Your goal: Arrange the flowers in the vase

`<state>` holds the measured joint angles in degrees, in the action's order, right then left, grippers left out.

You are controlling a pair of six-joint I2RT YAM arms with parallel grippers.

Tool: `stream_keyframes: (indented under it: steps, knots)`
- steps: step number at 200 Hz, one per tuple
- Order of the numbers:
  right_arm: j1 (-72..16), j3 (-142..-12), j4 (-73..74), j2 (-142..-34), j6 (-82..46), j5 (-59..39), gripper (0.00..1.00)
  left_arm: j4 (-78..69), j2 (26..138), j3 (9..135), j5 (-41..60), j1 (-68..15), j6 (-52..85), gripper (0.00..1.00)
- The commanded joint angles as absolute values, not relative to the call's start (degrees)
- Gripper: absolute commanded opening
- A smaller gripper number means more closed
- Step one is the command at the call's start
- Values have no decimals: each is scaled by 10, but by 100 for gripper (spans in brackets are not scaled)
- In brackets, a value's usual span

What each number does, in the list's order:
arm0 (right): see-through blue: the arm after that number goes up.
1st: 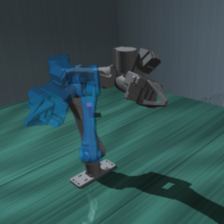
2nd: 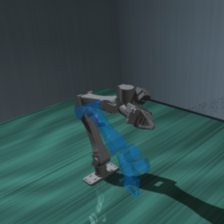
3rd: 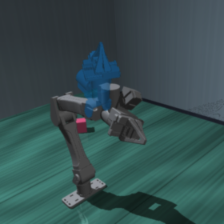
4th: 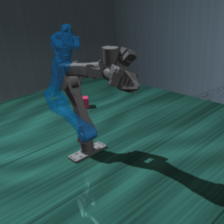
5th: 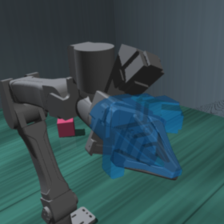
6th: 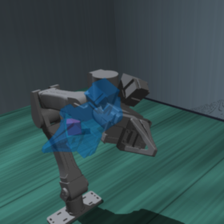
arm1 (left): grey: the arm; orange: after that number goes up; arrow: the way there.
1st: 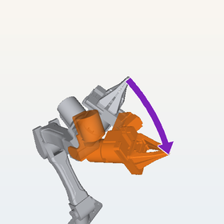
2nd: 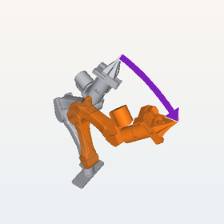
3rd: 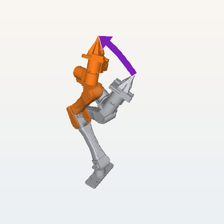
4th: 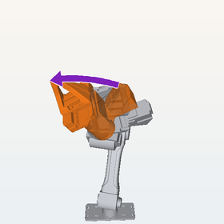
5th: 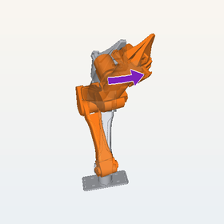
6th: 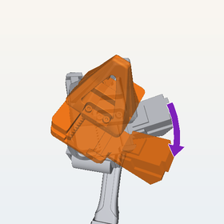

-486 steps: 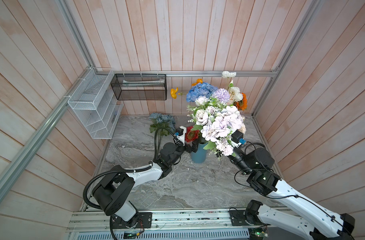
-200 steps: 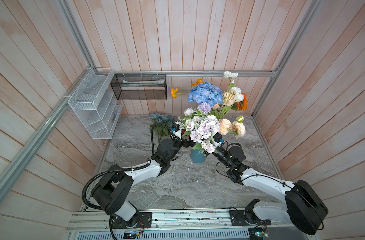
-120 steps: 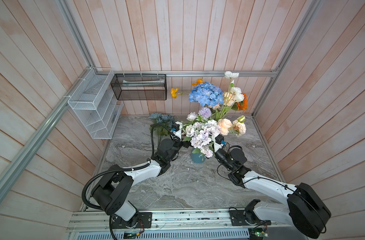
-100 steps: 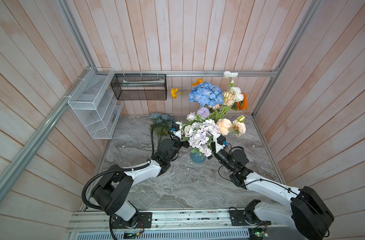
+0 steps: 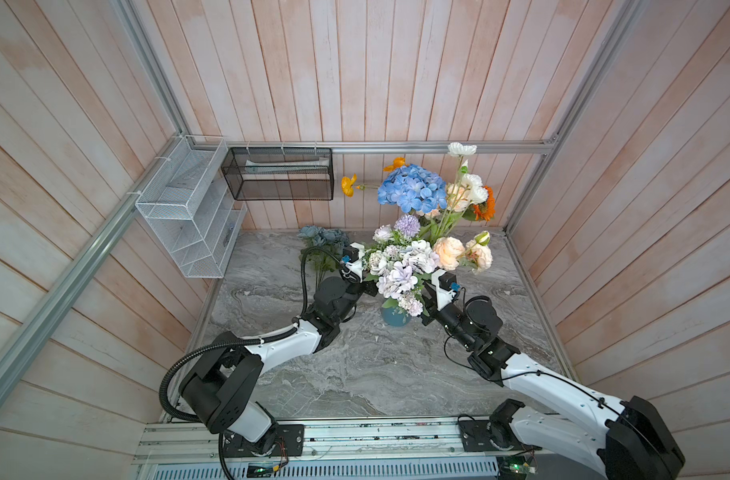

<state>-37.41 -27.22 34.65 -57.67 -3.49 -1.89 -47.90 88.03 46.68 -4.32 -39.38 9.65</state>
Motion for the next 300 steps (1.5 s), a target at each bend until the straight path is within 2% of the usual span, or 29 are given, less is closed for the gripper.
stream_keyframes:
  steps: [1, 31, 68, 122, 159, 188, 242, 300]
  knots:
    - [-372, -249, 302, -539, -53, -6, 52, -468, 857, 469, -20, -393, 96, 100]
    - [-372, -237, 371, -515, -33, -8, 55, -453, 841, 469, -25, -400, 88, 100]
    - [-372, -284, 411, -579, 6, -36, 55, -435, 835, 469, -67, -397, 84, 100]
    - [-372, -318, 473, -652, 42, -30, 56, -417, 855, 487, -70, -392, 86, 100]
    - [-372, -313, 457, -653, 23, -2, 37, -414, 859, 490, -80, -388, 88, 100]
    - [-370, -269, 450, -623, -12, 38, 33, -411, 855, 486, -79, -388, 90, 100]
    - [-370, -213, 417, -586, -55, 31, 36, -408, 844, 474, -76, -388, 93, 100]
    - [-369, -210, 344, -516, -60, 35, 45, -374, 815, 448, -37, -388, 104, 100]
